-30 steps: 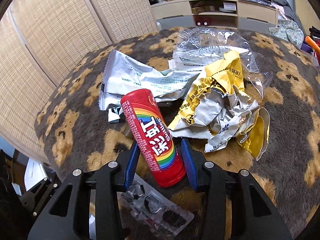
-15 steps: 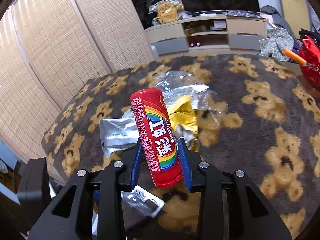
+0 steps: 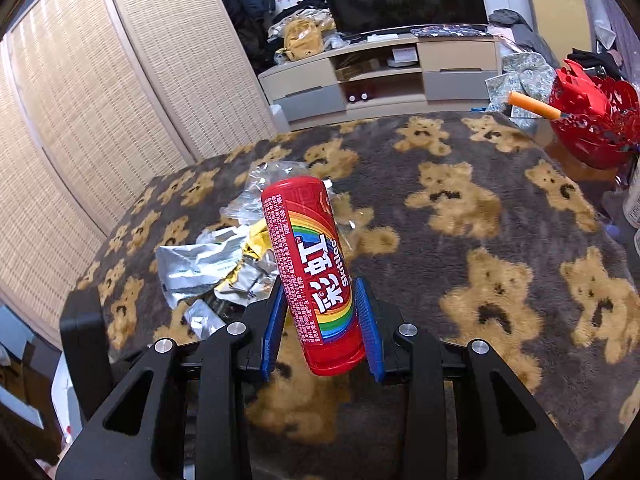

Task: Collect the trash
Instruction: 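Grasp the red rainbow candy tube with the right tool while the left tool grasps the silver blister pack, then lower the candy tube and blister pack into the metal bin and open both tools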

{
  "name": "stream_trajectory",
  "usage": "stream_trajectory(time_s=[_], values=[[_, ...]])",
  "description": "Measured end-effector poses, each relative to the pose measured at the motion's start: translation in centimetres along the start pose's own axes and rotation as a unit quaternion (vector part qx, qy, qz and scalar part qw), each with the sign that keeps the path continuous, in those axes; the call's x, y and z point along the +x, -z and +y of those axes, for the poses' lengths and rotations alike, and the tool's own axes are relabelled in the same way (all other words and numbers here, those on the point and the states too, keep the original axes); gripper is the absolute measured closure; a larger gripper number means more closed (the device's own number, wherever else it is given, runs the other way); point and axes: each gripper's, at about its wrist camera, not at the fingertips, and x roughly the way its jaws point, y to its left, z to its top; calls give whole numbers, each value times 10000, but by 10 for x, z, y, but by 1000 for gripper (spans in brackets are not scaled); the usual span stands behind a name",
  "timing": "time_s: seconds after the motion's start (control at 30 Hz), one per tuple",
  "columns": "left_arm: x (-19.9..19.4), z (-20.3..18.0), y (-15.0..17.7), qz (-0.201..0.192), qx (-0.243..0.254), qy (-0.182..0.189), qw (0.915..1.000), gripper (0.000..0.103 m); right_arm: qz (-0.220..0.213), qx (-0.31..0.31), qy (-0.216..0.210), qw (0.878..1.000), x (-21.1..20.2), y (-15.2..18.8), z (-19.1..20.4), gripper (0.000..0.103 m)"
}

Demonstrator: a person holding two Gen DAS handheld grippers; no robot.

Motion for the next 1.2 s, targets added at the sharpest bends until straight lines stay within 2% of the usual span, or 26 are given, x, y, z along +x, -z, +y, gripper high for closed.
stream_trajectory(time_s=[0.07, 0.23, 0.5, 0.63, 0.9, 1.03, 1.2], values=[[-2, 4, -1, 22, -16, 52, 10000, 30, 18, -12, 18, 10000, -2, 3, -1, 67], [-14, 13, 3, -84, 120, -139, 9998, 31, 41, -101, 20, 9999, -10, 11, 5, 67], [-58, 15, 24, -291, 296, -213, 9989, 31, 152, -127, 67, 9998, -31, 43, 16, 67], [-83, 14, 48, -385, 351, -200, 9984, 31, 189, -117, 58, 9997, -47, 69, 25, 67], [-104, 15, 104, -326, 307, -100, 9989, 31, 313, 100, -21, 9995, -68, 131, 39, 67], [-108, 15, 133, -267, 254, 12, 9993, 31, 413, 270, -86, 9987, -71, 160, 43, 67], [-103, 10, 165, -81, 293, 73, 9995, 30, 611, 392, 26, 9974, -68, 189, 45, 67]])
